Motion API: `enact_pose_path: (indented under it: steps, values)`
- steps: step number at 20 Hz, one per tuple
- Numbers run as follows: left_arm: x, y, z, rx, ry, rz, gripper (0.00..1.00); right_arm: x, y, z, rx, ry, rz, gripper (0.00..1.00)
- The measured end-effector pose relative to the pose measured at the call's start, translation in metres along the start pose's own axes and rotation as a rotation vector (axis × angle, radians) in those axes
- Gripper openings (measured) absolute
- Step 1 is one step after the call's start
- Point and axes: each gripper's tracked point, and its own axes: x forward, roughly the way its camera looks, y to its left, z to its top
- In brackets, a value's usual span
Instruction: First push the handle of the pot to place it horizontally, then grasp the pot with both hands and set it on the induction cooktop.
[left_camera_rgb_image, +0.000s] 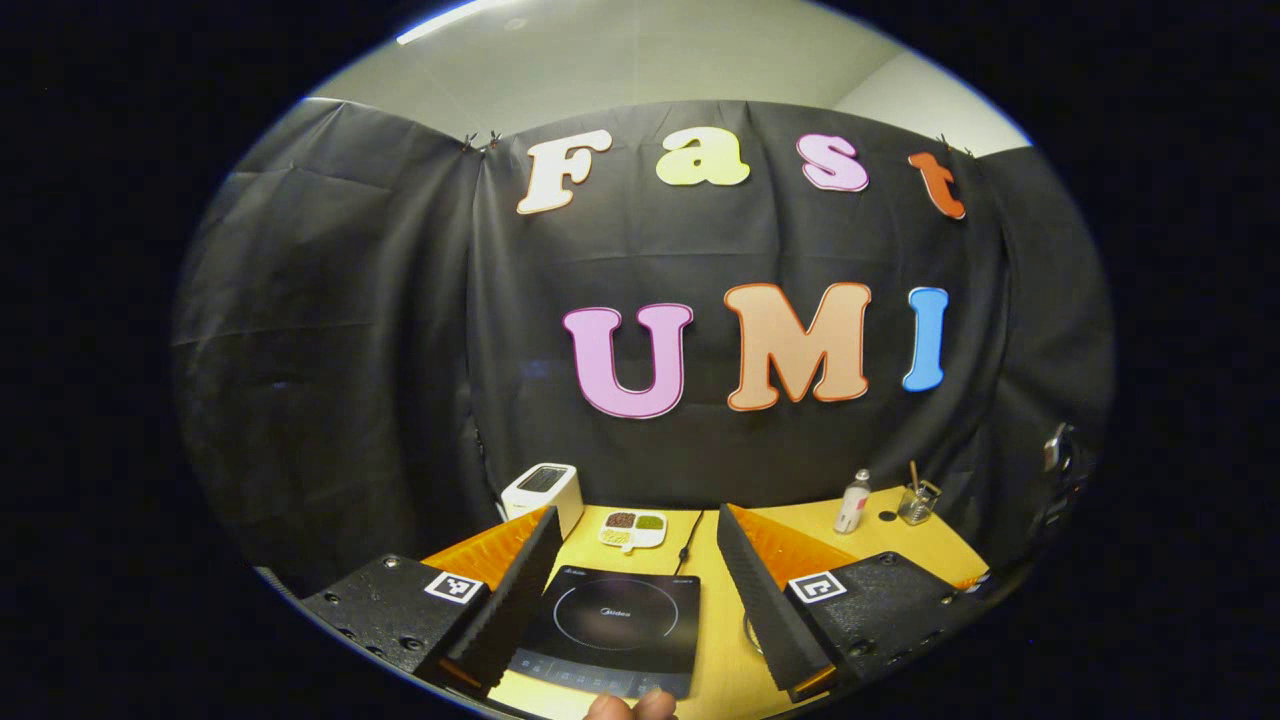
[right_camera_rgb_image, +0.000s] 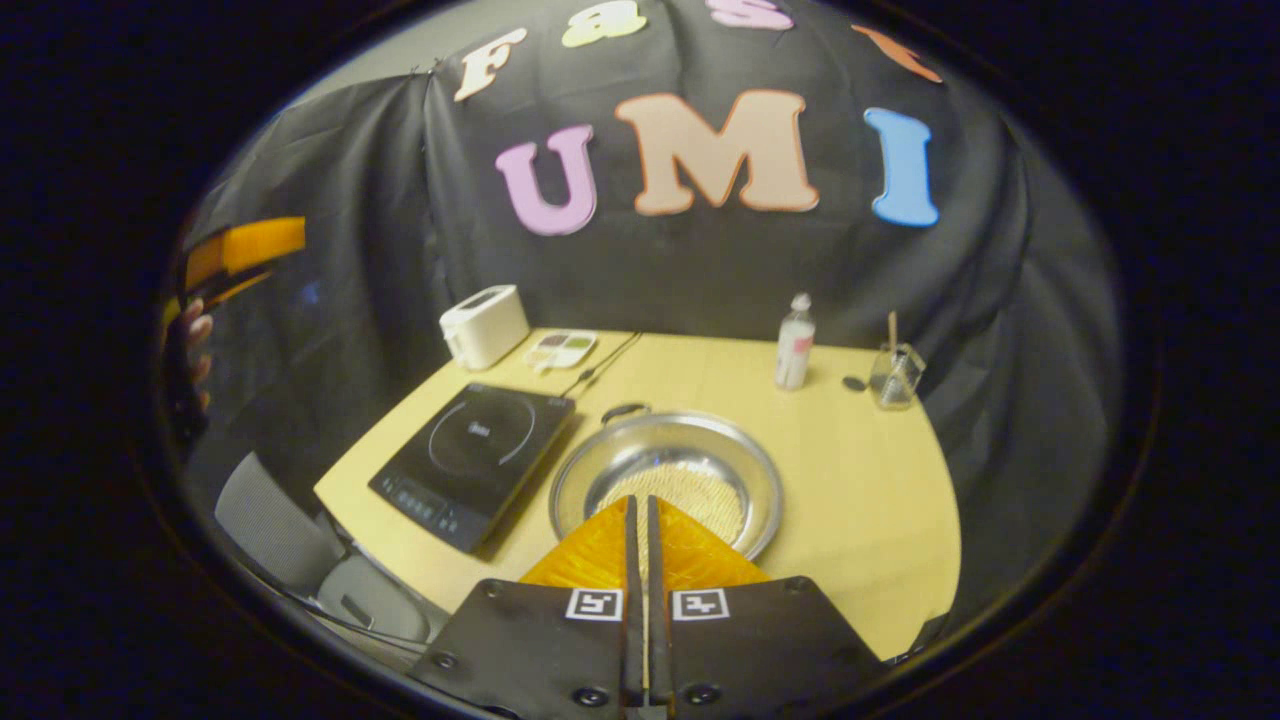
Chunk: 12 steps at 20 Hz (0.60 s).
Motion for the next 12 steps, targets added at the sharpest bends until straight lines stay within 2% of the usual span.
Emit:
enact_pose_path:
  steps: [1,3,4,5,6,7,8,9,10,12]
  values:
    - [0.0,0.0,-0.003,0.008,0.013,0.017,0.95,0.012,-0.001,-0.016,-0.004,0.048,0.024,0.04]
    - [-0.004,-0.003,-0.014,0.01,0.05,0.049,0.92,0.03,-0.001,-0.037,0.009,0.11,0.074,0.04]
    - [-0.005,-0.004,-0.02,0.005,0.07,0.066,0.95,0.038,0.0,-0.042,0.017,0.127,0.099,0.04]
    - [-0.007,-0.005,-0.026,-0.004,0.092,0.084,0.92,0.044,0.001,-0.048,0.017,0.148,0.12,0.0]
    - [-0.009,-0.006,-0.03,-0.018,0.112,0.101,0.95,0.047,0.002,-0.058,0.009,0.17,0.138,0.0]
    - [-0.01,-0.008,-0.033,-0.036,0.124,0.111,0.92,0.05,0.001,-0.068,-0.003,0.198,0.158,0.04]
    - [-0.009,-0.01,-0.036,-0.048,0.14,0.116,0.92,0.053,-0.002,-0.079,-0.018,0.225,0.167,0.0]
    - [-0.009,-0.013,-0.042,-0.051,0.162,0.117,0.92,0.055,-0.005,-0.089,-0.032,0.257,0.176,0.03]
    - [-0.012,-0.016,-0.046,-0.05,0.176,0.117,0.95,0.056,-0.007,-0.099,-0.044,0.282,0.18,0.0]
    - [-0.009,-0.018,-0.05,-0.044,0.2,0.117,0.95,0.058,-0.017,-0.119,-0.066,0.346,0.176,0.03]
